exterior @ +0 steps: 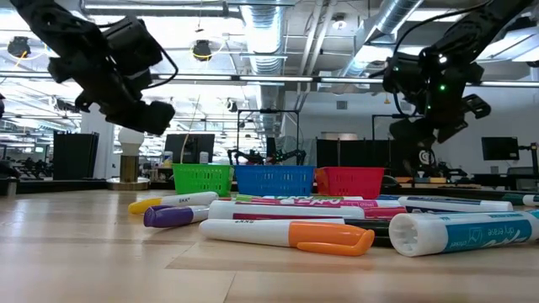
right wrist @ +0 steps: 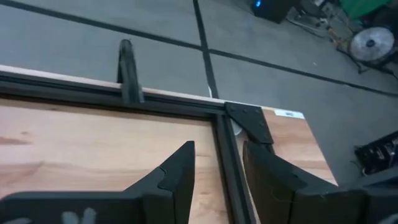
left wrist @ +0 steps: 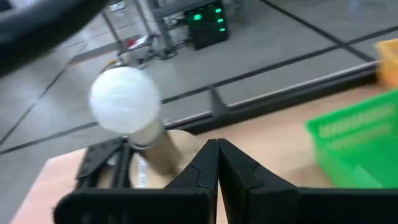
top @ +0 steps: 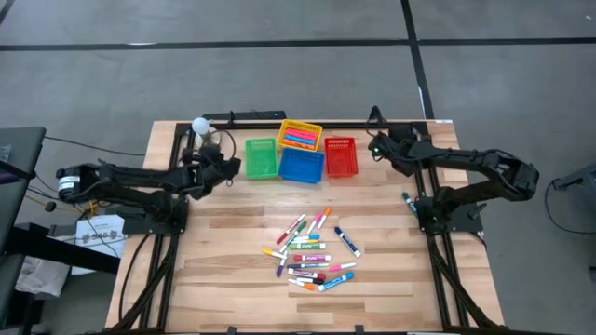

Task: Pick & Place Markers
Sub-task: Adjust the colored bins on the table

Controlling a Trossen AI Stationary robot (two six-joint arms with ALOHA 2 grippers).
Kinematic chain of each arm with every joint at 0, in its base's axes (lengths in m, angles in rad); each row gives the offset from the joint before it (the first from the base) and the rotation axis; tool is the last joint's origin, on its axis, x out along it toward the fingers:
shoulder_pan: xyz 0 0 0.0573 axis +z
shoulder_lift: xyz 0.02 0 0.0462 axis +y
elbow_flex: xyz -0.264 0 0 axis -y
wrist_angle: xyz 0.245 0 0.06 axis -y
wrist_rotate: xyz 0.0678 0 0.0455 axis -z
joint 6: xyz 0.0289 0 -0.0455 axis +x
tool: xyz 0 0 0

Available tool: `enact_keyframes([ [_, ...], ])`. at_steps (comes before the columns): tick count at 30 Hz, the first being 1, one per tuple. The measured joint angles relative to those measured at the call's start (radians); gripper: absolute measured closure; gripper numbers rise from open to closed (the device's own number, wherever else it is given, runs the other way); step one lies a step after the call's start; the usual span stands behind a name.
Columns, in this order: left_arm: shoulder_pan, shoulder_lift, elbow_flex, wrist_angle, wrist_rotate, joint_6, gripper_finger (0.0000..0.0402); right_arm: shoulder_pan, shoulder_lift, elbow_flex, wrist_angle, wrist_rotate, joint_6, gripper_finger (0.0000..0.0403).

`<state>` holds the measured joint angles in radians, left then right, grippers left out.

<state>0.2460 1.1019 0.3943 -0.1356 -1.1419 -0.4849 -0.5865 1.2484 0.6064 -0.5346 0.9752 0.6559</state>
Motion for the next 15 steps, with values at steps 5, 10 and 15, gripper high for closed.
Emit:
enact_keyframes([
  [5, 0.080, 0.000, 0.000, 0.000, -0.001, 0.012, 0.0396, -0.018, 0.000, 0.000, 0.018, 0.010, 0.000, 0.0278],
  [10, 0.116, 0.046, 0.001, 0.006, -0.010, 0.007, 0.0396, -0.018, 0.000, 0.000, 0.071, 0.023, 0.000, 0.0278],
  [15, 0.117, 0.147, 0.001, 0.015, -0.010, -0.093, 0.0396, -0.016, 0.015, 0.000, 0.114, 0.023, 0.001, 0.0278],
])
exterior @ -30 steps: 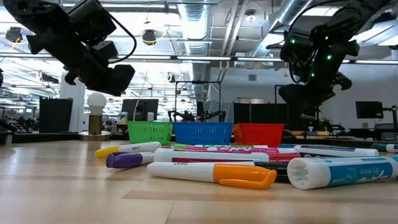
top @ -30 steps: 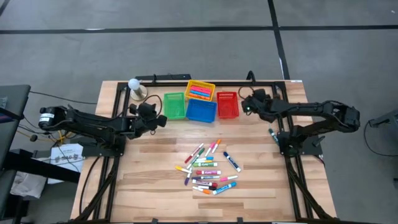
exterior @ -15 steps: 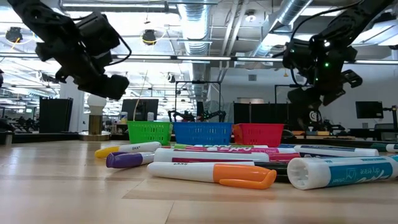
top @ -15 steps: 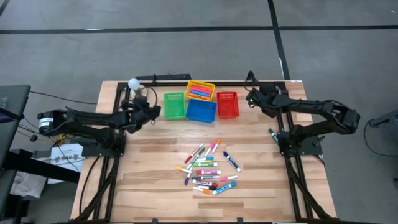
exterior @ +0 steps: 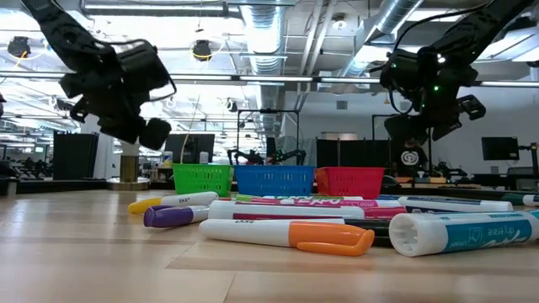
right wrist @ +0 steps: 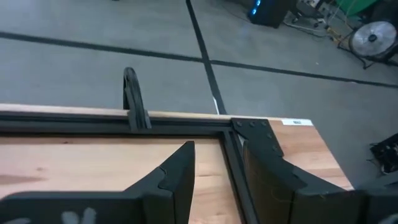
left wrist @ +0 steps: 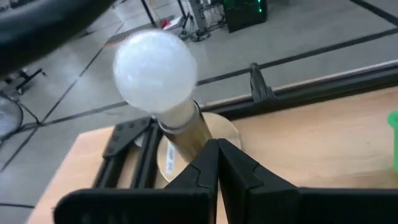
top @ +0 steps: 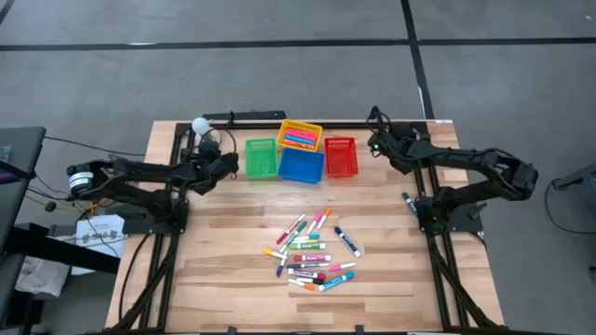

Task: Pick & Place Markers
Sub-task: Adjust the colored bins on the table

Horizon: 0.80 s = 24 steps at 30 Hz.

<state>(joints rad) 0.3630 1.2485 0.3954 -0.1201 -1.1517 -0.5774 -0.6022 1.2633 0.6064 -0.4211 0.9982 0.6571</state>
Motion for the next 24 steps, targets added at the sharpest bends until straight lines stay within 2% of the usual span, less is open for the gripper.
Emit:
enact_keyframes([
  [5, 0.000, 0.111, 0.000, 0.029, -0.036, -0.062, 0.0396, -0.001, 0.081, 0.000, 0.009, 0.001, 0.021, 0.0278],
  [10, 0.000, 0.182, 0.000, 0.076, -0.037, -0.093, 0.0396, -0.002, 0.224, 0.000, 0.019, 0.039, 0.050, 0.0278],
  [17, 0.001, 0.199, 0.000, 0.123, -0.038, -0.084, 0.0396, -0.002, 0.395, 0.000, 0.039, 0.077, 0.160, 0.0278],
  [24, 0.004, 0.199, 0.000, 0.145, -0.034, -0.082, 0.0396, 0.001, 0.476, 0.001, 0.129, 0.067, 0.155, 0.0278],
])
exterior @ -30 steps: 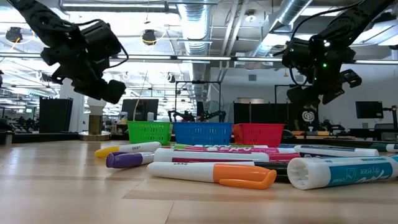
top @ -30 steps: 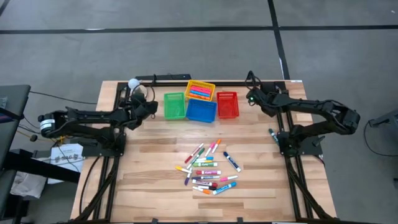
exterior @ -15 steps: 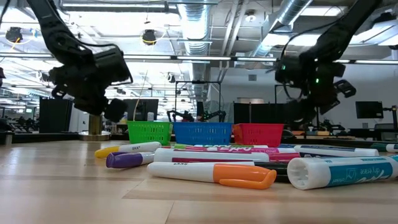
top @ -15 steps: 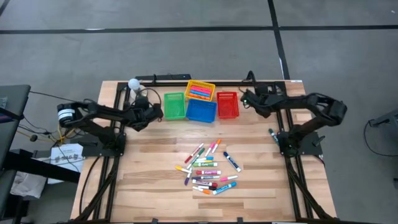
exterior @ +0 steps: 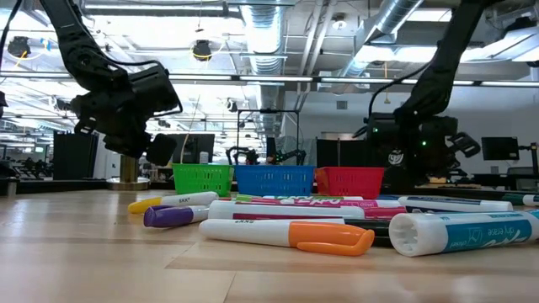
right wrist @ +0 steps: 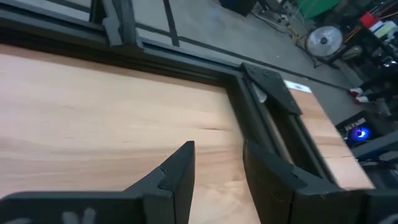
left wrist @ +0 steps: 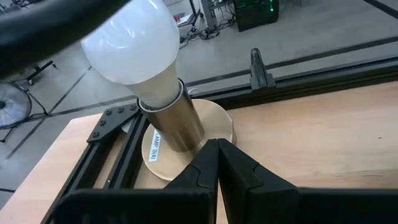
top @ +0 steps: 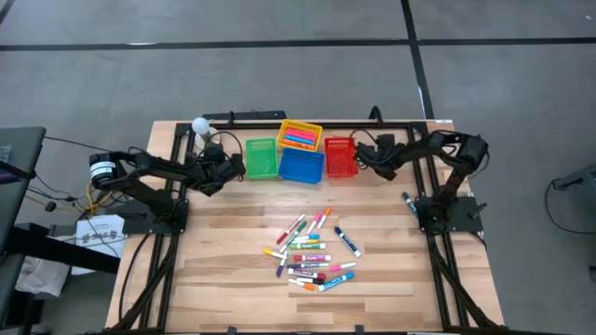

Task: Pick & Place Markers
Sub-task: Adjust the colored bins on the table

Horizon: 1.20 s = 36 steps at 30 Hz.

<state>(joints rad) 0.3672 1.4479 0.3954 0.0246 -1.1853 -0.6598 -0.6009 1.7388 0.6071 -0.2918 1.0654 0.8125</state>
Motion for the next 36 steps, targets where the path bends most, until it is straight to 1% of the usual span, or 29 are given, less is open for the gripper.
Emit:
enact_keyframes([
  [3, 0.000, 0.000, 0.000, 0.004, 0.004, 0.000, 0.0396, 0.005, 0.003, 0.011, 0.022, -0.016, -0.004, 0.0278],
  [8, 0.000, 0.000, 0.000, 0.018, 0.007, 0.000, 0.0396, 0.020, 0.001, 0.045, 0.077, -0.023, -0.080, 0.0278],
  [11, 0.000, 0.000, 0.000, 0.022, 0.008, 0.000, 0.0396, 0.033, 0.001, 0.069, 0.089, -0.040, -0.090, 0.0278],
  [16, 0.000, 0.000, 0.000, 0.029, 0.008, 0.001, 0.0396, 0.056, 0.001, 0.100, 0.130, -0.046, -0.154, 0.0278],
  [26, -0.001, 0.000, 0.000, 0.037, 0.023, 0.001, 0.0395, 0.069, 0.001, 0.123, 0.166, -0.047, -0.169, 0.0278],
  [28, -0.001, 0.000, 0.000, 0.041, 0.034, 0.019, 0.0395, 0.069, 0.001, 0.123, 0.166, -0.036, -0.192, 0.0278],
  [31, -0.008, -0.001, 0.000, 0.043, 0.037, 0.070, 0.0395, 0.069, -0.005, 0.123, 0.155, 0.023, -0.219, 0.0278],
  [33, -0.019, -0.002, 0.000, 0.043, 0.039, 0.094, 0.0396, 0.069, -0.025, 0.123, 0.134, 0.059, -0.219, 0.0278],
  [36, -0.028, -0.002, 0.000, 0.040, 0.033, 0.106, 0.0396, 0.069, -0.075, 0.123, 0.094, 0.079, -0.218, 0.0278],
])
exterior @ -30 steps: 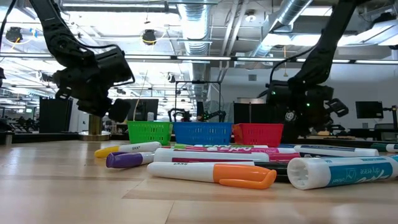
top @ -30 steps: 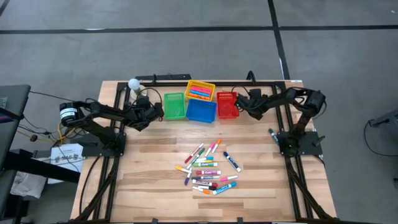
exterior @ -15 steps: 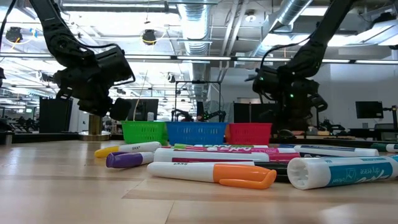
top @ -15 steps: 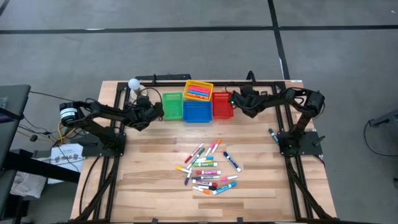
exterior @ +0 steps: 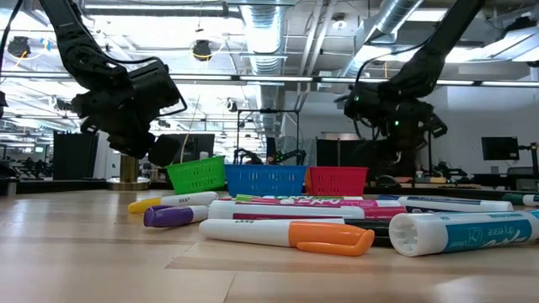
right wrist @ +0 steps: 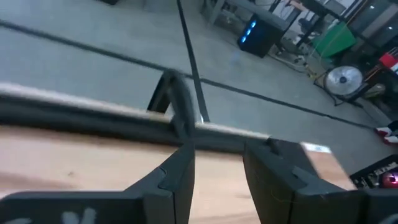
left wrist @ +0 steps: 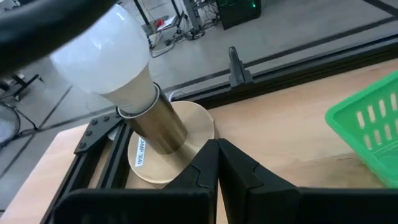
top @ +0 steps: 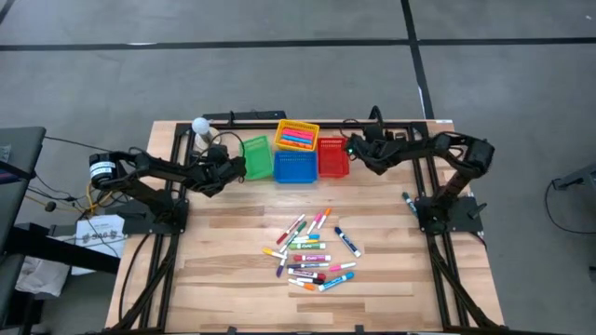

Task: Pick & Place Markers
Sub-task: Adjust the colored bins on the table

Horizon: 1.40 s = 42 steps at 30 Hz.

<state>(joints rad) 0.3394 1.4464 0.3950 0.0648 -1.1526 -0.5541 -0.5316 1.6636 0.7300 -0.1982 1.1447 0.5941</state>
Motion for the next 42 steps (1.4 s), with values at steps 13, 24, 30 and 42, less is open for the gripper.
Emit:
enact_keyframes([
  [13, -0.035, 0.000, 0.065, 0.008, -0.132, 0.097, 0.0396, 0.008, -0.216, 0.000, -0.115, 0.010, -0.001, 0.0278],
  [24, -0.045, -0.033, 0.066, 0.004, -0.344, 0.282, 0.0396, 0.008, -0.224, 0.000, -0.193, 0.011, 0.001, 0.0278],
  [30, 0.002, -0.080, -0.004, 0.004, -0.255, 0.263, 0.0396, 0.008, -0.224, 0.000, -0.266, 0.043, 0.065, 0.0278],
  [42, 0.089, -0.080, -0.048, 0.008, -0.048, 0.122, 0.0396, 0.008, -0.224, 0.000, -0.298, 0.067, 0.104, 0.0278],
])
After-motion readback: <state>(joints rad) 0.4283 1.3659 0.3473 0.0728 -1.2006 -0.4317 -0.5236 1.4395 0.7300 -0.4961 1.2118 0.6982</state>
